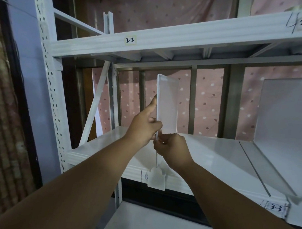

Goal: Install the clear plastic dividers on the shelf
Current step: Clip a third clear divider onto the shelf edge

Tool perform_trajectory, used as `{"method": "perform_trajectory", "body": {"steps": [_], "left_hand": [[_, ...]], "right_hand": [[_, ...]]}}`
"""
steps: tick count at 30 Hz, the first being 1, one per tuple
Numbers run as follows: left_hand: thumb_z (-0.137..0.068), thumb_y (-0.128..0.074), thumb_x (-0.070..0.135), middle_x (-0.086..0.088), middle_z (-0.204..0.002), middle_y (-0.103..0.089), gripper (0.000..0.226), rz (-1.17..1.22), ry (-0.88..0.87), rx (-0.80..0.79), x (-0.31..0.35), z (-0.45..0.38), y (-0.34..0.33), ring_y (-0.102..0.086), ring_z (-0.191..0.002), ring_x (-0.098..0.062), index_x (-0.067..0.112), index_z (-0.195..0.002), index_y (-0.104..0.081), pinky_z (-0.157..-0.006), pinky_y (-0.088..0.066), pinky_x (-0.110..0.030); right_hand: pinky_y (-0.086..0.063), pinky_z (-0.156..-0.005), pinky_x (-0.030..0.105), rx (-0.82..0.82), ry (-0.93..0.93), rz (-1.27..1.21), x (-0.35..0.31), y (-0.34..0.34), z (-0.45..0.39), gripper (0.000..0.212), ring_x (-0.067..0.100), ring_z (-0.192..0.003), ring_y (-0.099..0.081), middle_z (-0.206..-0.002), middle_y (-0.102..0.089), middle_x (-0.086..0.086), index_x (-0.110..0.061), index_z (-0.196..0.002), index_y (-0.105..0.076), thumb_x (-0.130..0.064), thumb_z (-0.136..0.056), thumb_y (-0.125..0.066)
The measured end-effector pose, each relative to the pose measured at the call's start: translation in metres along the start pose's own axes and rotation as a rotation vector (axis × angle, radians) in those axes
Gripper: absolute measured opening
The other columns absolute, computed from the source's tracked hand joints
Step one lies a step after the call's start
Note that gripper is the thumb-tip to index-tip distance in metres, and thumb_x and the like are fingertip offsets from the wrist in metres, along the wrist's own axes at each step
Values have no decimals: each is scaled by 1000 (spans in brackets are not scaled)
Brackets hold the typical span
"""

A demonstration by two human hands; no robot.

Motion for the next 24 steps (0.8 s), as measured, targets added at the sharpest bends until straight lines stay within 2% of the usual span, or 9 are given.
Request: {"method": "perform_trajectory", "body": {"steps": [3,5,9,14,15,17,20,22,24], "left_hand": [[-96,-64,1,33,-84,-77,91,19,10,8,-3,-1,2,-78,-84,-2,51,-161,-25,-59,-60,-20],[-96,-66,2,26,-89,-79,90,16,21,19,-8,4,2,-79,-90,-11,53,-159,-27,-62,-61,-23],[-96,-64,2,11,-116,-80,86,16,16,18,-14,11,-2,-78,-103,-28,53,-157,-32,-85,-67,-49],[-94,-62,5,28,-102,-80,92,-16,7,-6,-18,11,-3,-79,-101,-29,87,-127,-38,-88,-65,-54],[-94,-62,4,27,-102,-80,92,-22,10,3,-20,12,-3,-78,-101,-35,84,-131,-38,-90,-63,-58],[-94,-62,1,17,-104,-83,85,-11,21,30,-20,14,-4,-76,-102,-42,60,-151,-39,-93,-61,-63],[-95,-62,-2,4,-115,-81,78,-37,30,45,-10,18,-4,-79,-97,-31,40,-158,-44,-90,-63,-59],[-96,-65,0,-3,-117,-78,68,-38,66,43,-4,24,-4,-77,-101,-30,31,-155,-51,-91,-64,-56],[-96,-71,14,-6,-121,-76,55,-64,122,67,-5,36,-1,-73,-110,-33,25,-149,-60,-97,-61,-57]], "right_hand": [[-29,-50,26,15,15,36,-2,0,1,26,13,-39,-31,-44,-39,0,4,-69,-69,-16,-85,-66],[-26,-48,24,26,21,59,2,-4,7,28,13,-36,-34,-42,-35,-4,4,-66,-67,-16,-86,-66],[-25,-47,23,43,32,90,7,-8,15,33,13,-38,-38,-41,-31,-3,-2,-58,-58,-17,-87,-66],[-27,-48,23,36,26,86,9,-10,14,33,11,-37,-38,-42,-34,-3,-4,-60,-60,-20,-88,-65],[-27,-48,23,38,25,92,10,-11,16,32,12,-38,-36,-42,-34,-3,-7,-60,-59,-21,-89,-64],[-28,-49,23,27,11,101,7,-9,16,34,11,-40,-34,-44,-34,-4,-19,-57,-53,-23,-89,-65],[-34,-56,25,-46,4,133,-1,-1,13,30,9,-48,-41,-50,-45,-7,-17,-61,-57,-24,-89,-66],[-44,-69,28,-101,-7,138,-6,9,13,22,15,-64,-57,-70,-64,0,-9,-81,-67,-30,-88,-70],[-49,-91,31,-153,-49,155,-4,21,15,47,20,-102,-67,-115,-72,3,-11,-119,-70,-42,-84,-74]]}}
Point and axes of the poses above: each hand's wrist, its own z-axis away from the middle knuckle, its own y-axis out of the back of the hand, x = y × z, the point moved 4 cm from there along -z, towards the middle knuckle
